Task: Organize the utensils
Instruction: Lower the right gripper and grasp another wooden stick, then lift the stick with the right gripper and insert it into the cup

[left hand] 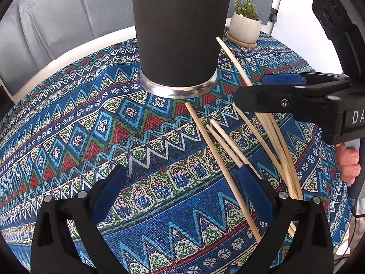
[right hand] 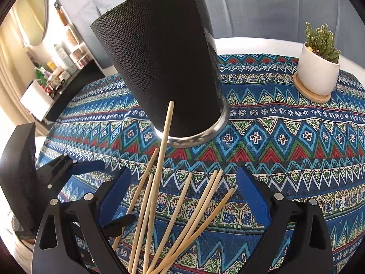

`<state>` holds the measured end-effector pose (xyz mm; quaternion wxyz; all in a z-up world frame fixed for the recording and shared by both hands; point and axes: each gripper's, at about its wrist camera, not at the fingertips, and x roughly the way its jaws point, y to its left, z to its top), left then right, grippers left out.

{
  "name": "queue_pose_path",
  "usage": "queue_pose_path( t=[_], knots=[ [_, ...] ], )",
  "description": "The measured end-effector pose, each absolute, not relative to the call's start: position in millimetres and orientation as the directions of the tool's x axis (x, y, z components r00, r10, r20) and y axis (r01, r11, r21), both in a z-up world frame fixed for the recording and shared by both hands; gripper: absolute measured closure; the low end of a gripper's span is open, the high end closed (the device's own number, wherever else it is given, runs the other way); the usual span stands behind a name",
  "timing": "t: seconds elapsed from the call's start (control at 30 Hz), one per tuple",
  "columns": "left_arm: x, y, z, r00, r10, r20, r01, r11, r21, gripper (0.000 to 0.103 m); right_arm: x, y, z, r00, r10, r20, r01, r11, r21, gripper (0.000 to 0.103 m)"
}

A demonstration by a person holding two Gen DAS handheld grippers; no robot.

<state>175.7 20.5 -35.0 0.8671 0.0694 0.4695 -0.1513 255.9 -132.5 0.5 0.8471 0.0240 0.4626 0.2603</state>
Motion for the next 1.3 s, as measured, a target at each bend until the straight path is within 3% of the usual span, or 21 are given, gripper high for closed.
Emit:
queue_pose_path(
  t=[0.03, 0.1, 0.13, 0.2, 0.27, 0.3, 0.33, 0.47, 0.53, 0.57, 0.67, 1.3],
  knots=[
    [176.1, 19.1, -35.4, 0.515, -0.187, -0.836, 0.326, 0.945, -0.010, 0.006, 256.3, -130.5, -0.3, 0.434, 0.462, -0.773, -0.423, 0.863, 0.277, 0.031],
    [177.8, 16.7, -36.9, 0.523, -0.168, -0.836, 0.328, 0.945, 0.015, 0.005, 257.9, -127.1, -2.7, 0.421, 0.460, -0.782, -0.428, 0.861, 0.276, 0.034],
    [179.8, 17.5, -37.3, 0.521, -0.168, -0.837, 0.322, 0.947, 0.011, 0.005, 258.0, -125.9, -3.5, 0.420, 0.460, -0.782, -0.428, 0.861, 0.276, 0.041],
    [181.4, 19.8, -37.2, 0.524, -0.155, -0.838, 0.300, 0.954, 0.012, 0.005, 257.5, -125.7, -4.2, 0.426, 0.466, -0.776, -0.433, 0.858, 0.277, 0.058],
    [180.5, 21.6, -36.6, 0.532, -0.163, -0.831, 0.307, 0.952, 0.010, 0.007, 257.5, -126.0, -4.9, 0.414, 0.494, -0.764, -0.448, 0.841, 0.302, 0.088],
    [179.6, 23.5, -35.7, 0.540, -0.169, -0.825, 0.311, 0.950, 0.009, 0.014, 258.1, -127.0, -5.3, 0.407, 0.510, -0.758, -0.455, 0.833, 0.316, 0.092],
    [180.1, 26.5, -34.0, 0.547, -0.172, -0.819, 0.308, 0.951, 0.006, 0.028, 258.3, -128.2, -4.7, 0.408, 0.519, -0.751, -0.460, 0.828, 0.322, 0.093],
    [182.2, 41.5, -28.2, 0.537, -0.163, -0.828, 0.290, 0.957, -0.001, 0.061, 257.2, -135.5, -0.4, 0.422, 0.546, -0.724, -0.457, 0.818, 0.350, 0.093],
    [183.2, 51.7, -27.0, 0.533, -0.168, -0.829, 0.275, 0.961, -0.018, 0.091, 254.6, -138.7, 5.2, 0.436, 0.553, -0.710, -0.458, 0.815, 0.354, 0.093],
    [184.3, 57.7, -26.8, 0.525, -0.183, -0.831, 0.268, 0.963, -0.043, 0.096, 252.7, -140.3, 8.9, 0.449, 0.552, -0.703, -0.460, 0.817, 0.348, 0.093],
    [184.9, 69.6, -27.3, 0.507, -0.227, -0.831, 0.251, 0.962, -0.110, 0.098, 248.5, -146.5, 22.4, 0.479, 0.561, -0.675, -0.473, 0.813, 0.340, 0.094],
    [172.1, 96.3, 23.1, 0.583, -0.255, -0.771, 0.218, 0.964, -0.154, 0.098, 222.2, -175.9, 73.4, 0.517, 0.643, -0.565, -0.535, 0.758, 0.372, 0.096]
  ],
)
